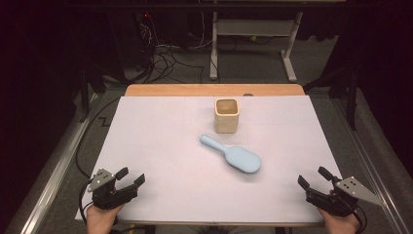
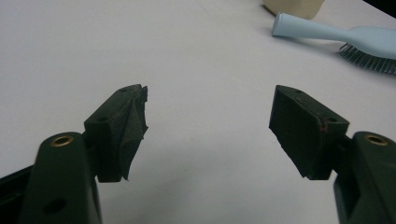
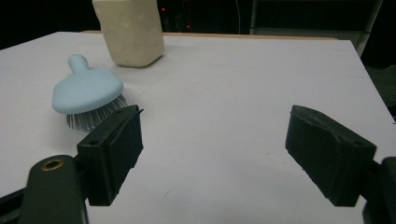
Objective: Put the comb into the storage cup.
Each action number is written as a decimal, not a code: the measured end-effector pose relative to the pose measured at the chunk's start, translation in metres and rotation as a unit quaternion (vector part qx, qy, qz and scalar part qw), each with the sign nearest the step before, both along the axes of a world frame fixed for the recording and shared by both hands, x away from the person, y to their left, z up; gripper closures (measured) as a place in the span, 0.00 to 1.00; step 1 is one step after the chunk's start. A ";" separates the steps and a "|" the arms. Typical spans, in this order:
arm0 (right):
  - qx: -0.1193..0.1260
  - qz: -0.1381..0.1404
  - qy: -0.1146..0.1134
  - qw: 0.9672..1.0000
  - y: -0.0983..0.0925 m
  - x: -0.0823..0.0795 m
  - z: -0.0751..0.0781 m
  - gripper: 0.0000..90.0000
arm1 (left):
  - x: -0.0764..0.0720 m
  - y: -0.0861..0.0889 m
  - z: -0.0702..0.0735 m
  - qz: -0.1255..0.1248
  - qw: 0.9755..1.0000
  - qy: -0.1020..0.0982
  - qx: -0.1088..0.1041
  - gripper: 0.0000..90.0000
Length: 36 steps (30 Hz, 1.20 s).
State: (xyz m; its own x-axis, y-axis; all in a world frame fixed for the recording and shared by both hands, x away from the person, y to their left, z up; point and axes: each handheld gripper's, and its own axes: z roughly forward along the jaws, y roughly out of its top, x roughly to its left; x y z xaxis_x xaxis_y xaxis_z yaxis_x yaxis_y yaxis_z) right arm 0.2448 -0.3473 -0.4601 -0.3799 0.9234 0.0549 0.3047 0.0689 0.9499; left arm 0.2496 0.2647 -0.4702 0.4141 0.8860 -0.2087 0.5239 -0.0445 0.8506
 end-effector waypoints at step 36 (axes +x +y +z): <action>0.015 -0.009 0.002 1.000 0.001 0.002 0.007 0.31 | -0.002 -0.002 0.002 -0.006 1.000 -0.010 0.014 0.32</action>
